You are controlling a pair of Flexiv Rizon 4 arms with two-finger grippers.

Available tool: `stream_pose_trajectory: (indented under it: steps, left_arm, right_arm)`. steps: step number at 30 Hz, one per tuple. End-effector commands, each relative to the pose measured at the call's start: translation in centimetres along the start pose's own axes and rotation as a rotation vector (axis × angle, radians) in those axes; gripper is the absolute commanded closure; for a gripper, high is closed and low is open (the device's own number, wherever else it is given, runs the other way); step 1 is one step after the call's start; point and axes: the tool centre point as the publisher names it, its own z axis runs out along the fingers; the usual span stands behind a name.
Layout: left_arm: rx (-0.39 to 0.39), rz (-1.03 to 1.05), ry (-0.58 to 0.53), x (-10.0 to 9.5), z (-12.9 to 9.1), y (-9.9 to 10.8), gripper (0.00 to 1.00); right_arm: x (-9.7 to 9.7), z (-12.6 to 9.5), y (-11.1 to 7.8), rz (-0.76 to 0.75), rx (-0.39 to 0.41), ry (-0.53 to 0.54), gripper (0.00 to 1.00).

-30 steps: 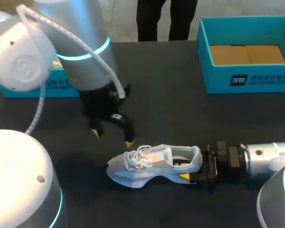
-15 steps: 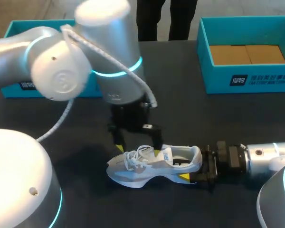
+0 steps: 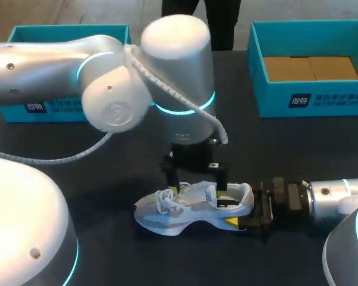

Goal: Take the shoe out of the shoebox, open the shoe tongue, remove and reinsert the insole, then place the shoe into the shoebox

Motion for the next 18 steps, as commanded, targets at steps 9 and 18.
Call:
stream_pose_trajectory:
  steps: [9, 18]
  left_arm:
    - [0.001, -0.053, -0.069, 1.2, 2.0, -1.6, 0.00]
    - [-0.011, -0.055, -0.118, 1.3, 3.4, -1.7, 0.00]
  right_arm:
    - [0.2, 0.1, 0.0, 0.000, 0.002, -0.004, 1.00]
    - [0.2, 0.1, 0.0, 0.000, 0.002, -0.004, 1.00]
